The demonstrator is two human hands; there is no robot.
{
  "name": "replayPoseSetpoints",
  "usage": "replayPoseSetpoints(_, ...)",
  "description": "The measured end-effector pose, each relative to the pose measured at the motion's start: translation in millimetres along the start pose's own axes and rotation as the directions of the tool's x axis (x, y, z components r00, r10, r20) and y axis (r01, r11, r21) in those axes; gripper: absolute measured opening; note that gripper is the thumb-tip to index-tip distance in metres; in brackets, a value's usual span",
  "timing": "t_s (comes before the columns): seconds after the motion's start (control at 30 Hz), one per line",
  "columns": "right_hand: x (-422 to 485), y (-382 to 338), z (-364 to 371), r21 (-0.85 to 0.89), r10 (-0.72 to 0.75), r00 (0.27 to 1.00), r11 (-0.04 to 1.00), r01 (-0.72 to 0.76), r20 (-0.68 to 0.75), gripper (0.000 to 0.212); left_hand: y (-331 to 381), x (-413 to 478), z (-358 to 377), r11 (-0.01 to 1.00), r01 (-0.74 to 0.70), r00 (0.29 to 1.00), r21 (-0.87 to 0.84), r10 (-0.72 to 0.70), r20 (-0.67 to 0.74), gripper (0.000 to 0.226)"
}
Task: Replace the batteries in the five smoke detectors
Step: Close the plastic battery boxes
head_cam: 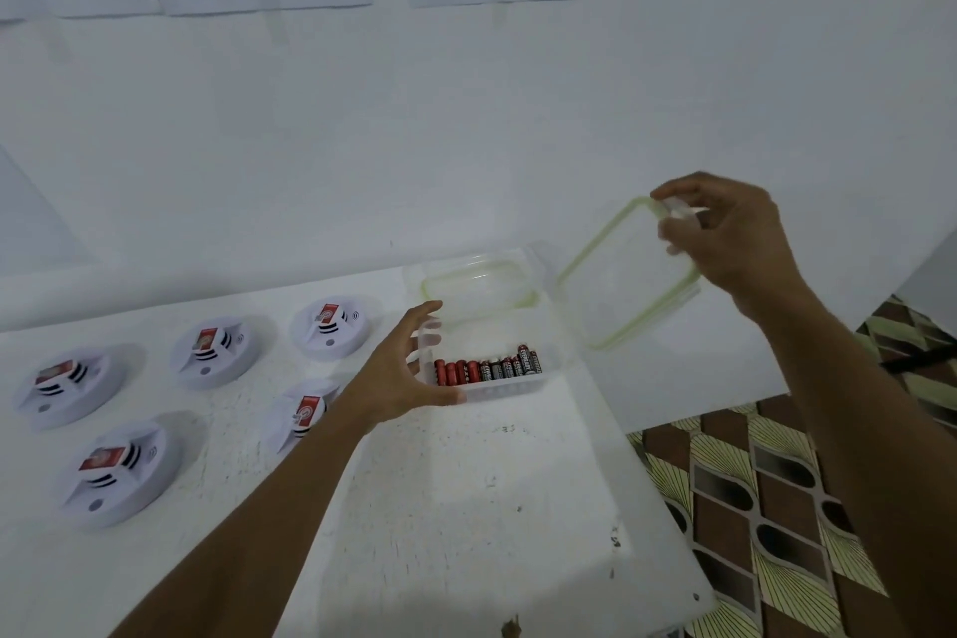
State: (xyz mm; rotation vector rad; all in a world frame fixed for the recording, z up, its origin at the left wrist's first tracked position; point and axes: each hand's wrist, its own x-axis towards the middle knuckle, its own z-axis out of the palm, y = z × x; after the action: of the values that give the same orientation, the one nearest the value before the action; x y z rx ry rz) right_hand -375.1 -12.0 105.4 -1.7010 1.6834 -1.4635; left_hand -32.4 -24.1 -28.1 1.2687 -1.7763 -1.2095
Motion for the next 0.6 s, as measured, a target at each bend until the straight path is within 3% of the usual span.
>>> replayPoseSetpoints(0.1,3.8,-16.2,5.4,0.085,-0.066,0.998,0.994,0.067,-0.014,0.024,6.5,-2.1,-2.8,0.998,-0.057,0.998,0.016,0.056,0.012,0.104)
replayPoseSetpoints(0.17,1.8,-21.9,17.1,0.222,-0.068,0.998,0.973,0.066,0.002,0.022,17.4,-3.9,-6.0,0.994,-0.111,0.992,-0.010,0.110,-0.057,0.092)
replayPoseSetpoints(0.3,-12.1,-15.2,52.1,0.444,0.038,0.993,0.892,-0.083,0.109,0.030,41.3,-4.1,-15.0,0.981,-0.122,0.981,-0.150,0.096,-0.171,0.059)
replayPoseSetpoints(0.43,-28.8,2.2,73.0,0.487,0.153,0.965,0.840,-0.240,0.213,0.030,43.3,-13.8,-21.6,0.973,-0.098,0.978,-0.211,0.055,-0.202,0.055)
replayPoseSetpoints(0.6,-35.4,14.8,82.7,0.492,0.238,0.941,0.806,-0.329,0.240,0.037,40.2,-19.8,-27.3,0.978,-0.066,0.966,-0.197,0.013,-0.259,0.055)
